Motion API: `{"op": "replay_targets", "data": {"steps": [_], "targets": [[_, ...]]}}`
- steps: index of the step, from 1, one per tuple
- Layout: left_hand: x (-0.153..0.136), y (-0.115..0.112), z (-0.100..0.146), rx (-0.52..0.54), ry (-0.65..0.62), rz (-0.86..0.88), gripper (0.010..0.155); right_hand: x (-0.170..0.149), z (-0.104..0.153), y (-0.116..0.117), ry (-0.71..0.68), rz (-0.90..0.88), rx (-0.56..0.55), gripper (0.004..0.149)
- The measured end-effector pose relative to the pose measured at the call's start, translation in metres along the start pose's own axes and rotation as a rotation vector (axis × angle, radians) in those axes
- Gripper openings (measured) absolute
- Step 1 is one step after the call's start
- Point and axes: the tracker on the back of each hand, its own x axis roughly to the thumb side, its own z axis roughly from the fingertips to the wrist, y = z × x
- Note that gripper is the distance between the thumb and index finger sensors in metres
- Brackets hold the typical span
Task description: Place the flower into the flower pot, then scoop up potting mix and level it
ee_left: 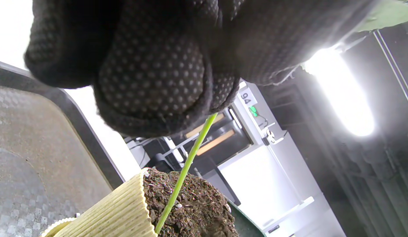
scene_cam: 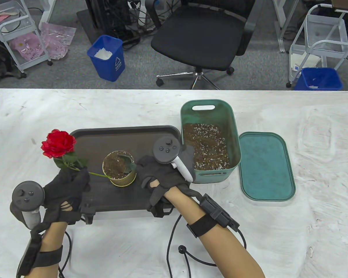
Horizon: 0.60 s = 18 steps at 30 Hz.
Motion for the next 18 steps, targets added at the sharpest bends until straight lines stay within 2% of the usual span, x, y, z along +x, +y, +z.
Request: {"op": "replay_targets", "data": {"steps": [18], "targets": [[0.001,-0.001,0.000,-0.005,-0.013,-0.005,0.045,0.012,0.011,-0.002,-0.039,0.150,-0.125,0.050]]}}
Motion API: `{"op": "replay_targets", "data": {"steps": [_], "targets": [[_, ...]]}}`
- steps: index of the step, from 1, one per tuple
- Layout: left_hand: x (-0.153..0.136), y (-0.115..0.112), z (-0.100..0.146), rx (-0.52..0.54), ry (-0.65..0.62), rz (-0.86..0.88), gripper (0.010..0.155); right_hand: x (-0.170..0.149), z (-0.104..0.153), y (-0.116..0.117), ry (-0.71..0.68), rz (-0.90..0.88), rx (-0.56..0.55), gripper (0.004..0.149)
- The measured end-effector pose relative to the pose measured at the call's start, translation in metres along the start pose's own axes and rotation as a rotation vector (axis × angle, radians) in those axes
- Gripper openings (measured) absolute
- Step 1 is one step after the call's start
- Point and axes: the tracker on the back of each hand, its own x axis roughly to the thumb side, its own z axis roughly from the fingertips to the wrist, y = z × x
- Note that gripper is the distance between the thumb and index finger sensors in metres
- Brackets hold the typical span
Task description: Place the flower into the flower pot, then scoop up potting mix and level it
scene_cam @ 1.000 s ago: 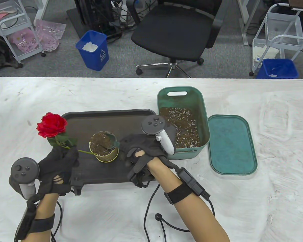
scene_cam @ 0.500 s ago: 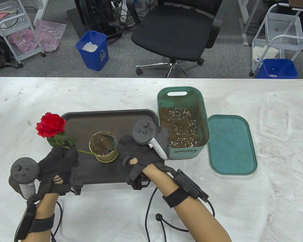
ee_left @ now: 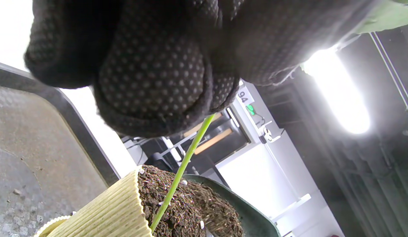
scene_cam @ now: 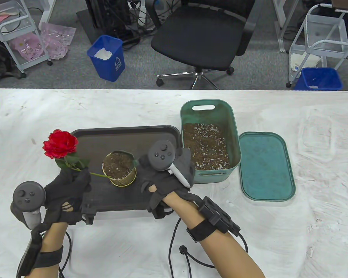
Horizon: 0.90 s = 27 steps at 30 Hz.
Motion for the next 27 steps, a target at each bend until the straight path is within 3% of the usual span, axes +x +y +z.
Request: {"op": "replay_targets", "data": {"steps": [17,27], "targets": [[-0.001,0.000,0.000,0.003,0.005,0.001,0.045,0.022,0.010,0.013,-0.143,0.323,-0.139,0.052],[-0.001,0.000,0.000,0.001,0.003,0.002,0.045,0.025,0.009,0.004,-0.140,0.357,-0.233,0.052]]}}
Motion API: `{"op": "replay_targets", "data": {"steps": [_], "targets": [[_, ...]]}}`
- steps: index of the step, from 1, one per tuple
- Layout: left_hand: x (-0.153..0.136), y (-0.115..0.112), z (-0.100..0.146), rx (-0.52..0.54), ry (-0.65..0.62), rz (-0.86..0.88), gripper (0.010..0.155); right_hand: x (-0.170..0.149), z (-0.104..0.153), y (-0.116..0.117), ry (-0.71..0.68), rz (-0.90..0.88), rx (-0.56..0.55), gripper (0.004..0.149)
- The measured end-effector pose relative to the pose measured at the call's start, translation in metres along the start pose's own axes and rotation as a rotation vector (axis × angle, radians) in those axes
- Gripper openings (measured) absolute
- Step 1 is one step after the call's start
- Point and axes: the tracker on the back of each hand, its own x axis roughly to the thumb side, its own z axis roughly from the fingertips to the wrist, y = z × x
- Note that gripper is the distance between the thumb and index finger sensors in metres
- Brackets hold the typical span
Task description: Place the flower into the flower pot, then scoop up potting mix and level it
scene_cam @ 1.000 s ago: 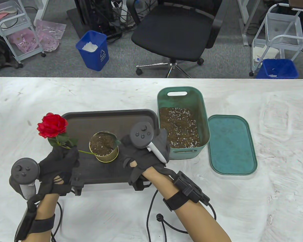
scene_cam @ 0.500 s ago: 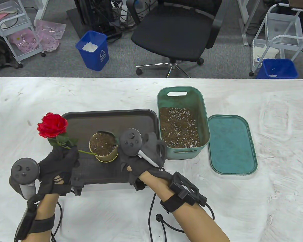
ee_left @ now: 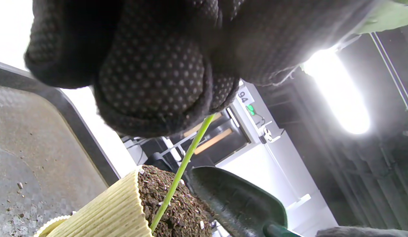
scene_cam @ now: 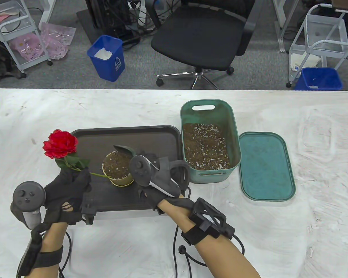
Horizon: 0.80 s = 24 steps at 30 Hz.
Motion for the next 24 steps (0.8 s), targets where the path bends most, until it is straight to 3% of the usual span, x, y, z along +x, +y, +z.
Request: {"op": "replay_targets", "data": {"steps": [5,8,11,16,24], "targets": [[0.000,0.000,0.000,0.000,0.003,0.002,0.045,-0.014,0.000,-0.004,0.093,-0.204,0.023,0.055],[0.000,0.000,0.000,-0.003,0.001,0.006,0.045,-0.024,0.003,0.006,0.200,-0.486,0.125,0.056],[0.000,0.000,0.000,-0.002,0.002,0.006,0.045,-0.030,0.002,0.023,0.308,-0.657,0.225,0.052],[0.000,0.000,0.000,-0.004,0.001,0.007,0.045,-0.033,0.001,0.038,0.363,-0.602,0.289,0.051],[0.000,0.000,0.000,-0.005,0.003,0.009,0.045,-0.013,-0.002,0.035,0.181,-0.209,0.362,0.064]]}}
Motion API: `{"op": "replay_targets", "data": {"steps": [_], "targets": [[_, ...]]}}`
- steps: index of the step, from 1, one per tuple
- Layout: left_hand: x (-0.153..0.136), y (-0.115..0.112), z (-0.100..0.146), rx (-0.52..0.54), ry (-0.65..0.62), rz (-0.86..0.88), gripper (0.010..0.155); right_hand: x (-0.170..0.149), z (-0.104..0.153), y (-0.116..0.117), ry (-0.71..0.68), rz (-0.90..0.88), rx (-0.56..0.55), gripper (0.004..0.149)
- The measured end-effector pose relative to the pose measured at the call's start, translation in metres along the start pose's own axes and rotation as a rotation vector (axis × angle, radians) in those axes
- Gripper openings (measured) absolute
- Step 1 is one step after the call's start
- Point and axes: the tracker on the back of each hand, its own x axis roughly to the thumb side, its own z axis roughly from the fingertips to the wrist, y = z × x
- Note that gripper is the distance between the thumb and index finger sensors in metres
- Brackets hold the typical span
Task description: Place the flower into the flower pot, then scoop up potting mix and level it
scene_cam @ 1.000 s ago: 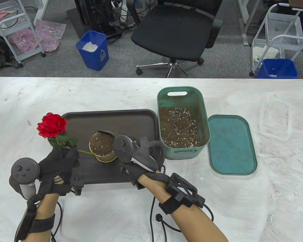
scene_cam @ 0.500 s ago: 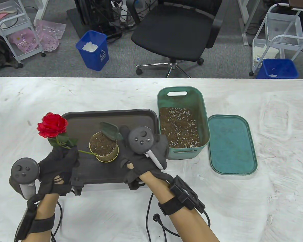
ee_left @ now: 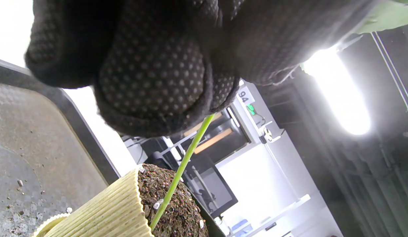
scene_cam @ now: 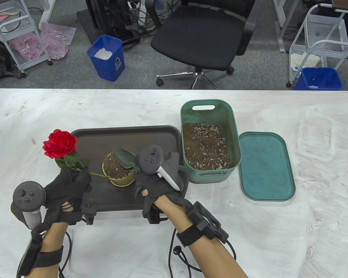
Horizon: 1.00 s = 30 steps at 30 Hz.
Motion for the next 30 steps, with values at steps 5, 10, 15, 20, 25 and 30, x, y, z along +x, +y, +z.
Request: {"op": "replay_targets", "data": {"steps": [5,10,15,20,25,30], "targets": [[0.000,0.000,0.000,0.002,0.000,-0.002,0.045,-0.001,0.006,-0.002,-0.091,-0.106,-0.062,0.062],[0.000,0.000,0.000,0.001,0.004,0.003,0.045,-0.011,0.012,0.019,-0.094,-0.139,-0.083,0.063],[0.000,0.000,0.000,0.001,0.006,0.003,0.045,-0.021,0.014,0.046,-0.092,-0.121,-0.095,0.062],[0.000,0.000,0.000,0.001,0.004,0.002,0.045,-0.010,0.019,0.032,-0.139,-0.113,-0.164,0.060],[0.000,0.000,0.000,0.002,0.010,0.007,0.045,0.032,0.025,0.021,-0.232,0.183,-0.244,0.056],[0.000,0.000,0.000,0.002,0.011,0.005,0.045,0.050,0.023,0.024,-0.209,0.405,-0.231,0.055]]}}
